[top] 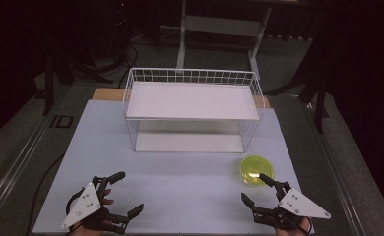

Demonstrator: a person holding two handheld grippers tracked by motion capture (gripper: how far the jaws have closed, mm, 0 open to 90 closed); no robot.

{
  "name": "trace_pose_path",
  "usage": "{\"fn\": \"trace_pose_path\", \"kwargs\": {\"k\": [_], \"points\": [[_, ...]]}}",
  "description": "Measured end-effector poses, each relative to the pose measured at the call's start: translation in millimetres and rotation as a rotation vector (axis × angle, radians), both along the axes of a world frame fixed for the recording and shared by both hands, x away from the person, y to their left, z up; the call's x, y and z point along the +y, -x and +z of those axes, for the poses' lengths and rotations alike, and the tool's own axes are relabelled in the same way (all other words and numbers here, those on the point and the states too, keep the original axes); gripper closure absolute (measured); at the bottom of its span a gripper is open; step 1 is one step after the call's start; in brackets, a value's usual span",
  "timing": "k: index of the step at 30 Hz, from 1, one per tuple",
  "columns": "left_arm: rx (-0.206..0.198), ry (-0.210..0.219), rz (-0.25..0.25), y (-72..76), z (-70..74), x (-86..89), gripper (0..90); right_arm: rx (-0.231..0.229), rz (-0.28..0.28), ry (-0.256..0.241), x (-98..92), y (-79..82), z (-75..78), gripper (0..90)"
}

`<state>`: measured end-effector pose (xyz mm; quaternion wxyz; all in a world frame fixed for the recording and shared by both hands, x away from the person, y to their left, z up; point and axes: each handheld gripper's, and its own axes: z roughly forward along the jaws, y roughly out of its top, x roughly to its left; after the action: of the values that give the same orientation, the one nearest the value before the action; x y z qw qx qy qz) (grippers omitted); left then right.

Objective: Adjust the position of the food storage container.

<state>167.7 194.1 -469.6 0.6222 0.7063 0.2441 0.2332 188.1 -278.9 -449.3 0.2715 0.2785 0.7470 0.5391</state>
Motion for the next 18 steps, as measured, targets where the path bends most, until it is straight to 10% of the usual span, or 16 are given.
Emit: {"fn": "trace_pose_path", "kwargs": {"k": [9,18], "points": [[-0.007,0.000,-0.007,0.7,1.2,-0.6,0.7,0.024,0.088,0.004,10.8,6.1,8.5,21.6],[-0.006,0.008,-0.013,-0.5,1.2,1.0,0.7,-0.052,0.176,0.035,27.1,14.5,38.9,16.2]]}}
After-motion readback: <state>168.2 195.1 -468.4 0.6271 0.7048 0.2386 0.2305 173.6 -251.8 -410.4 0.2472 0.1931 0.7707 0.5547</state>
